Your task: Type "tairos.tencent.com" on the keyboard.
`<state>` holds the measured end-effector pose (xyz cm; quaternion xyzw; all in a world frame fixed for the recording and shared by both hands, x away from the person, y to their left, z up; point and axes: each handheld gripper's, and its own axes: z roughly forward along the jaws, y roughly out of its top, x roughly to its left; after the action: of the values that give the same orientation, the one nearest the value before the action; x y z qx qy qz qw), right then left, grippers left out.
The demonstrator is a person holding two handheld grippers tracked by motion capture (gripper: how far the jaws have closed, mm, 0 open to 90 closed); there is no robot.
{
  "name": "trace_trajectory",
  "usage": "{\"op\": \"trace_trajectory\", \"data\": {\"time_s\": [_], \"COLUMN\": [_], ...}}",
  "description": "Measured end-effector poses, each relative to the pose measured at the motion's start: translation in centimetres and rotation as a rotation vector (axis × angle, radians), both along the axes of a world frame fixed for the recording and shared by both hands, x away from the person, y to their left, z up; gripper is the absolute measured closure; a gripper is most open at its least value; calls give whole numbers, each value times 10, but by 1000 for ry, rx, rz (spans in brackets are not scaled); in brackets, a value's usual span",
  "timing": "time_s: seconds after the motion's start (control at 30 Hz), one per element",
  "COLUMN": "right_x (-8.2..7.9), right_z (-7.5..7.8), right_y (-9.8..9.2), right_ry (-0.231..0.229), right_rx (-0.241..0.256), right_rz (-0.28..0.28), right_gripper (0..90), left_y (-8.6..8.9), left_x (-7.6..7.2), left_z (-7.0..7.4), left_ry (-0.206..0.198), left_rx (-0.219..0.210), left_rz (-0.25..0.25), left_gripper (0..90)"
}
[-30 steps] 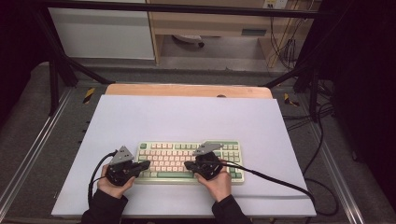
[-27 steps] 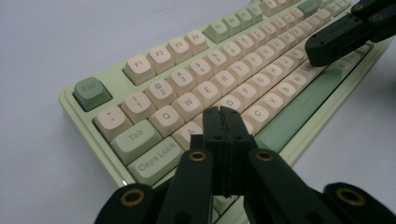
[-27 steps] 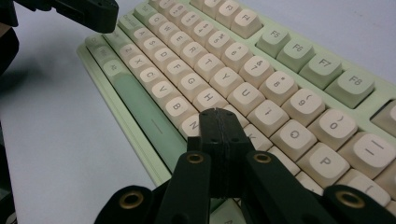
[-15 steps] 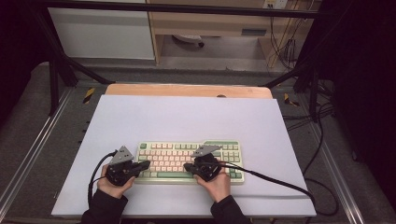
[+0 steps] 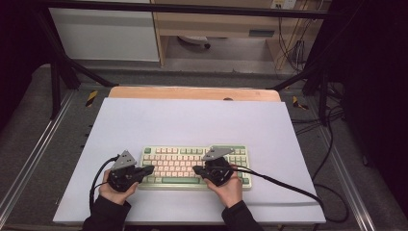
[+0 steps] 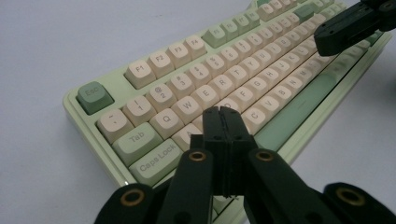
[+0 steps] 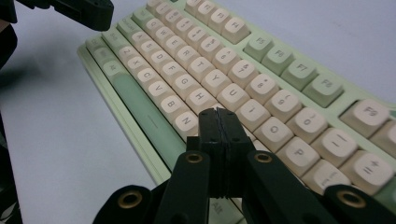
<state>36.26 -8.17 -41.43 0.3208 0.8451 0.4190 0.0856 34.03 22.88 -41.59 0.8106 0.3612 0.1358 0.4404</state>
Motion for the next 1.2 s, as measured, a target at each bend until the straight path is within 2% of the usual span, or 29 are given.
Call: {"op": "trace_trajectory", "data": {"time_s": [0.13,0.27,0.47,0.63,0.77,0.9,1.0,1.1,1.2], "right_x": [0,0,-1,-3,-5,-7,-9,-12,-16], "right_z": [4,7,8,8,7,2,-4,-11,-19], "right_y": [-14,-29,-58,-86,-108,-126,-137,-146,-153], "right_ry": [-3,-7,4,-5,8,-12,-3,3,13], "right_rx": [2,-2,20,28,48,50,36,21,33], "right_rz": [-30,-54,-96,-140,-152,-159,-165,-155,-159], "right_gripper": [858,774,559,384,248,176,102,86,63], "left_y": [4,6,11,18,22,26,29,33,35], "left_x": [0,1,2,2,1,0,-1,-3,-5], "left_z": [2,3,2,2,0,-3,-6,-8,-11], "left_ry": [-1,3,18,17,1,15,20,15,21], "left_rx": [-3,1,32,23,36,47,51,56,65], "left_rz": [2,1,3,-11,-15,-16,-18,-21,-22], "left_gripper": [891,797,530,388,281,145,112,90,64]}}
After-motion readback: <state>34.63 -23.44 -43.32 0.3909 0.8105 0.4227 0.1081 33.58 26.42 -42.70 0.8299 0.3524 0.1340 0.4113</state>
